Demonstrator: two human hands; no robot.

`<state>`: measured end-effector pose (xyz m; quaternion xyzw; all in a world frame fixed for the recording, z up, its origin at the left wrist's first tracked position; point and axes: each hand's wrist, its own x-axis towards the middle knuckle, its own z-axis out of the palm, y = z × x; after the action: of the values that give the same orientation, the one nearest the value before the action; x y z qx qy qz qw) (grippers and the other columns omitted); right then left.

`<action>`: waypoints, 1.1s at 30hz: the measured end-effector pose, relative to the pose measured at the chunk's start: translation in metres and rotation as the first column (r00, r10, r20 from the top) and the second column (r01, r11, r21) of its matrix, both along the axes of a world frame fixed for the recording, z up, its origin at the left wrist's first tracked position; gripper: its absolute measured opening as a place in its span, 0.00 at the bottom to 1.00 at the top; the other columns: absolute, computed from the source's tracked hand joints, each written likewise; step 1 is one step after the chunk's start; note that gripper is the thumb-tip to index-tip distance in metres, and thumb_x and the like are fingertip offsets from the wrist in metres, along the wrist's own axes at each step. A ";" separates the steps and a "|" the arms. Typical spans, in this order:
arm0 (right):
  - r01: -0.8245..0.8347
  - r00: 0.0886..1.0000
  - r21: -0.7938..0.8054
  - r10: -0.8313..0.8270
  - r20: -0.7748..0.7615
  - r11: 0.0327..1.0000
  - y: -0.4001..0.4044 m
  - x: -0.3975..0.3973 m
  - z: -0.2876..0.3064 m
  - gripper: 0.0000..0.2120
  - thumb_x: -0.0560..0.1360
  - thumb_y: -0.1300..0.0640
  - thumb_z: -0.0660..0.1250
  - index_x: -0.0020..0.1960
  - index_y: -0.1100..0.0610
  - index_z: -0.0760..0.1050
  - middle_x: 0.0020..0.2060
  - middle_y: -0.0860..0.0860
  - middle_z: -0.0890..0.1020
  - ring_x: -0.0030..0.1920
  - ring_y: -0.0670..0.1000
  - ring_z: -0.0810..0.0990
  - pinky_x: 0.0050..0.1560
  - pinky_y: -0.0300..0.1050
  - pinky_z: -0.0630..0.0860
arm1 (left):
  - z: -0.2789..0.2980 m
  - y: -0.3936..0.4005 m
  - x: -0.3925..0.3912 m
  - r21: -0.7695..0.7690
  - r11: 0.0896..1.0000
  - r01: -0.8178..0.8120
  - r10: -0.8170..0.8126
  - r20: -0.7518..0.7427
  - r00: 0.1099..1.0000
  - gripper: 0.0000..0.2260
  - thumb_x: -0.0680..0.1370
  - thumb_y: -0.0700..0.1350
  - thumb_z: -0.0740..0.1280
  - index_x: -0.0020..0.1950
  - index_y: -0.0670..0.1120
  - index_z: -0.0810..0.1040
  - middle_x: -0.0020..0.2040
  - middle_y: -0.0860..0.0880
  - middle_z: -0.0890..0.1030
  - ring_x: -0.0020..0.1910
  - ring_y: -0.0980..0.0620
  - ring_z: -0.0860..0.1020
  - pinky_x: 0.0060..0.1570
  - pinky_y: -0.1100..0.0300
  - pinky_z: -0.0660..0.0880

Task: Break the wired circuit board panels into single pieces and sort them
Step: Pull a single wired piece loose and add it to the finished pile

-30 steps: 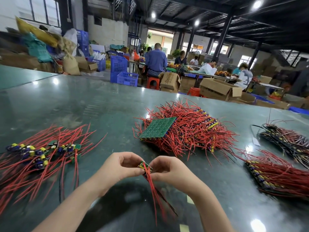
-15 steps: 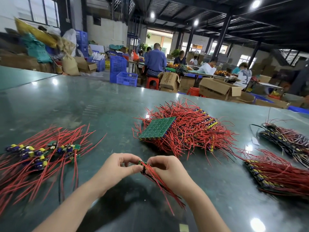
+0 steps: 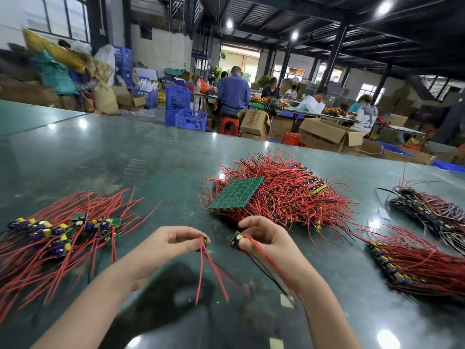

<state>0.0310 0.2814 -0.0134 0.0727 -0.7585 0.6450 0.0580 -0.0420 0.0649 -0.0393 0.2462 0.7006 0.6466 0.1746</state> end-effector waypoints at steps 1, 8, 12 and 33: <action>-0.007 1.000 -0.026 0.008 0.011 1.000 0.000 0.000 0.000 0.13 0.72 0.66 0.71 0.54 0.55 0.76 0.37 0.49 0.82 0.39 0.43 0.81 0.43 0.34 0.74 | 0.000 0.001 0.001 -0.107 0.994 -0.009 0.002 -0.072 0.997 0.10 0.66 0.55 0.77 0.42 0.53 0.86 0.42 0.52 0.85 0.37 0.61 0.77 0.41 0.70 0.71; -0.033 0.999 0.042 0.032 0.026 0.999 -0.010 -0.004 -0.008 0.07 0.74 0.62 0.69 0.47 0.51 0.81 0.36 0.49 0.84 0.40 0.44 0.81 0.47 0.37 0.77 | -0.010 0.013 0.005 -0.361 0.929 -0.080 -0.001 -0.219 0.976 0.15 0.73 0.34 0.68 0.51 0.52 0.82 0.48 0.54 0.81 0.44 0.57 0.77 0.46 0.70 0.73; 0.078 0.997 0.206 -0.074 -0.027 0.975 -0.016 -0.006 -0.014 0.08 0.72 0.59 0.73 0.42 0.45 0.83 0.36 0.53 0.83 0.37 0.46 0.78 0.43 0.42 0.74 | -0.010 0.022 0.016 0.097 0.995 0.023 -0.036 0.135 0.990 0.13 0.68 0.42 0.72 0.52 0.41 0.81 0.49 0.44 0.85 0.48 0.51 0.81 0.50 0.62 0.77; 0.250 0.938 0.240 -0.173 -0.300 0.938 -0.025 -0.005 -0.013 0.08 0.67 0.59 0.76 0.38 0.47 0.82 0.36 0.46 0.82 0.37 0.42 0.77 0.40 0.32 0.69 | -0.010 0.026 0.018 0.272 0.962 -0.025 -0.070 0.336 0.939 0.12 0.62 0.40 0.75 0.44 0.40 0.85 0.42 0.43 0.83 0.41 0.51 0.82 0.43 0.61 0.80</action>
<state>0.0261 0.2563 -0.0261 0.0861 -0.8286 0.5070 0.2215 -0.0245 0.0906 -0.0494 0.1596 0.5611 0.7675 0.2659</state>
